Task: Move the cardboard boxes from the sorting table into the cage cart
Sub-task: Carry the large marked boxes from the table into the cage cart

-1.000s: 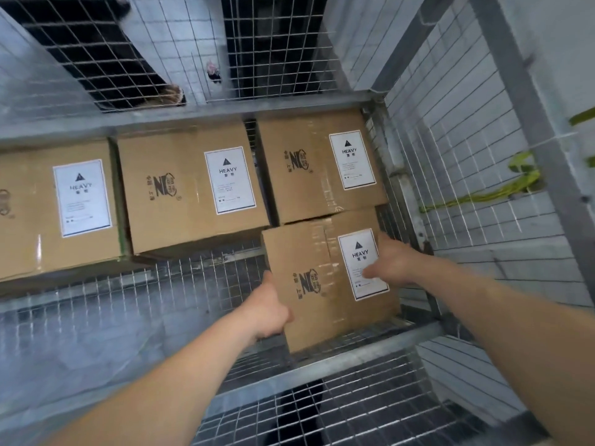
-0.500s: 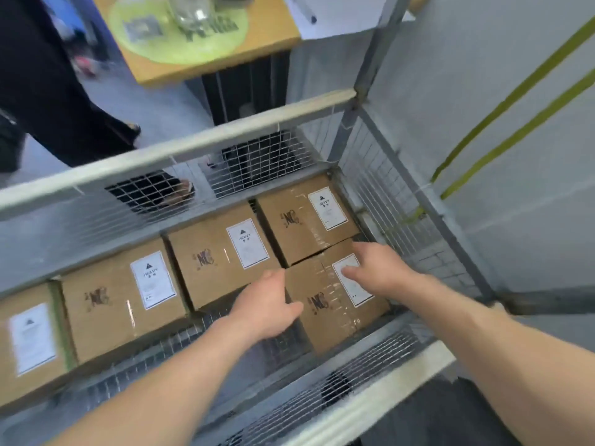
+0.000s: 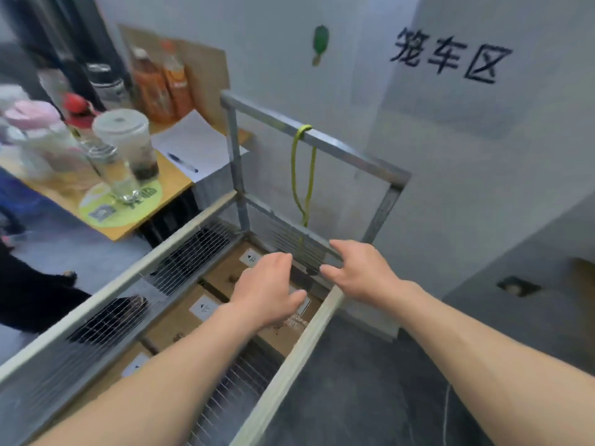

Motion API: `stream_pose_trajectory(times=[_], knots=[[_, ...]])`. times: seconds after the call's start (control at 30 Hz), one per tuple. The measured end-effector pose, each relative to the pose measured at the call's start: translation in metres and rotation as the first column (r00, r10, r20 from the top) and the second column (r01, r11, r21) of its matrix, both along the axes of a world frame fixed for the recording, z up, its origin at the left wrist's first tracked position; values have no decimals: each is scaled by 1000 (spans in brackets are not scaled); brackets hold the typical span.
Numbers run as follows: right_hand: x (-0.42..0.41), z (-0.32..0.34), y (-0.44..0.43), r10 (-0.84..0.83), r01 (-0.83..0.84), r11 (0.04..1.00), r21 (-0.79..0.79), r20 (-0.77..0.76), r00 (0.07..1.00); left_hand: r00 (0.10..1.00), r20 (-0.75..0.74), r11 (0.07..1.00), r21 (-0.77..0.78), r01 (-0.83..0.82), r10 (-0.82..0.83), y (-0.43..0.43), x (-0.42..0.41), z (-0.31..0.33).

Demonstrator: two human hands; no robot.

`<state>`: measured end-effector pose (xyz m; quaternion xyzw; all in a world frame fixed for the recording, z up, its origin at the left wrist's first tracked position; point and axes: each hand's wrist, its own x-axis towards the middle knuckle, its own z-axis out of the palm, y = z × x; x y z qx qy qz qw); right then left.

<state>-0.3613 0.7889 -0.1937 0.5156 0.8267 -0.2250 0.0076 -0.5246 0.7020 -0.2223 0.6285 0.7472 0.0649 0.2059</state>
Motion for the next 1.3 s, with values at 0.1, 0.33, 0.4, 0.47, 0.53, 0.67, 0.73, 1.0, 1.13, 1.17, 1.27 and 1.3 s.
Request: stream_pose_trajectory(times=[0.1,0.33,0.4,0.47,0.53,0.67,0.73,1.0,1.13,1.17,1.27,1.3], knots=[[44,34,-20,-57,57,998,41,-8,998,996,-46,995,58,78,-75,-7,34,36],[135,98,-79,-131,131,980,151,-16,991,974,-132,967,157,202,-182,-50,113,107],[156,112,-97,-156,154,973,173,-3,988,970,-136,958,181,222,-199,-65,133,123],[175,125,-117,-195,189,963,193,8,981,965,-142,946,206,248,-222,-77,149,137],[193,139,-137,-243,233,949,212,21,970,958,-144,935,223,277,-249,-86,163,149],[229,161,-181,-357,335,911,241,57,932,929,-148,896,249,367,-340,-105,190,169],[245,168,-206,-427,400,882,250,60,902,906,-153,870,254,422,-395,-117,201,177],[276,177,-302,-595,570,780,259,22,804,792,-158,752,252,610,-589,-170,238,194],[293,184,-340,-658,635,729,257,8,753,741,-161,702,241,670,-652,-192,257,204],[298,187,-348,-669,643,719,264,13,743,731,-160,688,252,680,-664,-197,262,208],[315,199,-373,-709,680,672,292,-8,705,702,-155,647,291,705,-695,-211,281,219],[322,202,-383,-723,695,653,301,-23,690,688,-152,632,296,716,-709,-216,290,221]])
